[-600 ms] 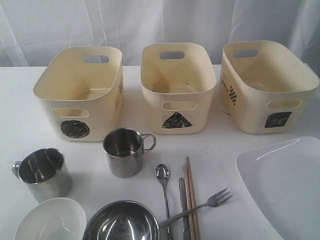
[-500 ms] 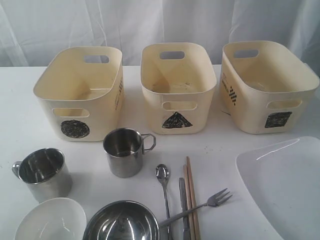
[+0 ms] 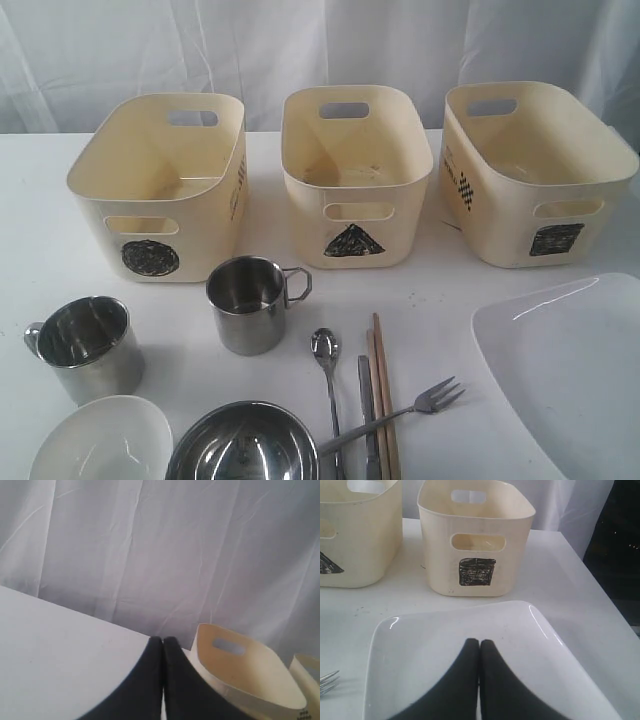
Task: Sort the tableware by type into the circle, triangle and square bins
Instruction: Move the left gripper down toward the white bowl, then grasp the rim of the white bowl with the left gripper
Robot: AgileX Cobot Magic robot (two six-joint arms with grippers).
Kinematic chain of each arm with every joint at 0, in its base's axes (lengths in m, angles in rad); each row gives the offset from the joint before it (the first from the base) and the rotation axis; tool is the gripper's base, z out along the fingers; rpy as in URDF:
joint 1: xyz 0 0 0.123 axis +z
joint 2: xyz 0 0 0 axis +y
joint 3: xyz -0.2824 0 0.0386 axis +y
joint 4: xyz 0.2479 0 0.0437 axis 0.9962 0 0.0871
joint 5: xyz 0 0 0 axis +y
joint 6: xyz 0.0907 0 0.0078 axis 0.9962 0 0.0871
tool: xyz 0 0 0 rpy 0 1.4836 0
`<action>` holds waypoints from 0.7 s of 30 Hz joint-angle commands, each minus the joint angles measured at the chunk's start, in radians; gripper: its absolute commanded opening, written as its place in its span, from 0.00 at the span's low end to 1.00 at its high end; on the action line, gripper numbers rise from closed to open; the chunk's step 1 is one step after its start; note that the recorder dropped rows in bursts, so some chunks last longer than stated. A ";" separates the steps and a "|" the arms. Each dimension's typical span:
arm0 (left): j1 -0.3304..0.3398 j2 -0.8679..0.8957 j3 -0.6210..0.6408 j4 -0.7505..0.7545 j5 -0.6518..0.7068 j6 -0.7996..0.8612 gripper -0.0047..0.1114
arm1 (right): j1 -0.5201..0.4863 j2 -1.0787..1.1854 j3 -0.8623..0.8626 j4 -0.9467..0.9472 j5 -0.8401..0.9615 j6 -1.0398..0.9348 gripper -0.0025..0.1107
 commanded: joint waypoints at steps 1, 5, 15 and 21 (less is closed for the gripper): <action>0.000 0.041 -0.074 -0.124 0.071 0.009 0.04 | 0.003 -0.005 0.002 -0.002 -0.002 0.005 0.02; 0.046 0.313 -0.198 -0.304 0.116 0.100 0.04 | 0.003 -0.005 0.002 -0.002 -0.002 0.005 0.02; 0.025 0.814 -0.511 -0.543 1.085 0.309 0.04 | 0.003 -0.005 0.002 0.000 -0.002 0.005 0.02; 0.025 0.926 -0.495 -0.545 1.101 0.408 0.04 | 0.003 -0.005 0.002 0.000 -0.002 0.005 0.02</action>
